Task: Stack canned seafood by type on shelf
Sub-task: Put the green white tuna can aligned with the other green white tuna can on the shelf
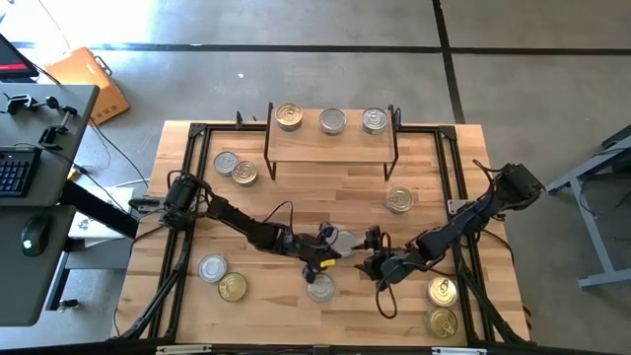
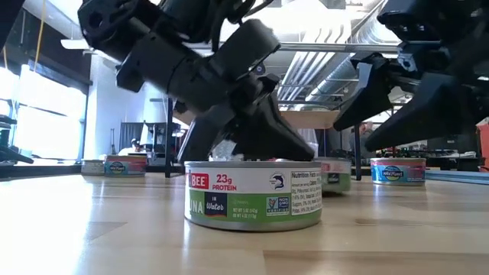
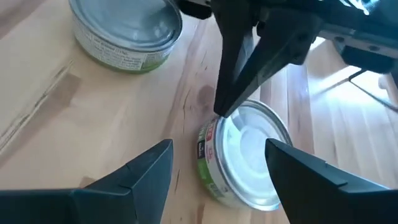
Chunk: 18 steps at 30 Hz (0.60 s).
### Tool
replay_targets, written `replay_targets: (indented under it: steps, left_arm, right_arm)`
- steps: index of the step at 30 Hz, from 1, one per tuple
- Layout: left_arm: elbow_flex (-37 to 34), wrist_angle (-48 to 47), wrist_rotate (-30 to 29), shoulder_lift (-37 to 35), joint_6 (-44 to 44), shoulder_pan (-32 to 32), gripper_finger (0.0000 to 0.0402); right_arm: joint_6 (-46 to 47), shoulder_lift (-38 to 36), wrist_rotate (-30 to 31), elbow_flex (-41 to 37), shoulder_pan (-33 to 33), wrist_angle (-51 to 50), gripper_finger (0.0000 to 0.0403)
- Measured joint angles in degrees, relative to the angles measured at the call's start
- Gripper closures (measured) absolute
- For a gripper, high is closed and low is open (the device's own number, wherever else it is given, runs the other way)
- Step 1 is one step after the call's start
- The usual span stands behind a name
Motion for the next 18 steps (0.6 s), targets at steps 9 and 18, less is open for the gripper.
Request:
replay_targets:
  steps: [9,18]
  left_arm:
    - [4.2,-4.9,-1.4,0.0,-2.5,-0.4,0.0401]
    - [4.4,-5.7,-1.4,-1.4,-5.8,-0.4,0.0401]
  right_arm:
    - [-8.3,4.8,1.1,0.0,0.0,1.1,0.0155]
    - [-13.2,9.4,10.3,0.0,0.2,3.8,0.0155]
